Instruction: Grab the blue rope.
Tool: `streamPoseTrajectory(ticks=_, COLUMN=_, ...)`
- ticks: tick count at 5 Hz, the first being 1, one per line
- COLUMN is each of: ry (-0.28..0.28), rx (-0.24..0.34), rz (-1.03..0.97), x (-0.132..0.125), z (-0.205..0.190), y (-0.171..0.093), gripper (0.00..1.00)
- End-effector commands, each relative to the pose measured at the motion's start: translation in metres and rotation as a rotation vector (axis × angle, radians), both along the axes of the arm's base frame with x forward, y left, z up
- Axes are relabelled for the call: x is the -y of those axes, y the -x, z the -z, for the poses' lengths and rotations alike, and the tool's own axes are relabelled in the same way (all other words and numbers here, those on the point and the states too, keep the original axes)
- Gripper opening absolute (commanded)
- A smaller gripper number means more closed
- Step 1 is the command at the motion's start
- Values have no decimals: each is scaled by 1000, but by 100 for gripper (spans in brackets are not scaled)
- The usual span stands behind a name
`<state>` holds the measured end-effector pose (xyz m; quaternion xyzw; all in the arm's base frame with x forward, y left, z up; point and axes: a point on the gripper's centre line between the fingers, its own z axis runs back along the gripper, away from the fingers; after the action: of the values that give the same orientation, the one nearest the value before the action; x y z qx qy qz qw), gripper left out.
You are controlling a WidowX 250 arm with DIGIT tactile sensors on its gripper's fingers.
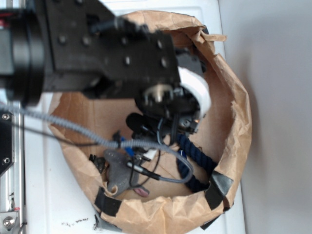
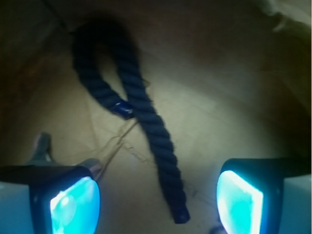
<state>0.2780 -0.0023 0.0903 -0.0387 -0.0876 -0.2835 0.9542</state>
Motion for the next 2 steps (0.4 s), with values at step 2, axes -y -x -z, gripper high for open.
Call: streamPoseTrajectory(ticks=2, ry=40, rx=-4, rz=131, x=10, z=19, y=13, gripper=100)
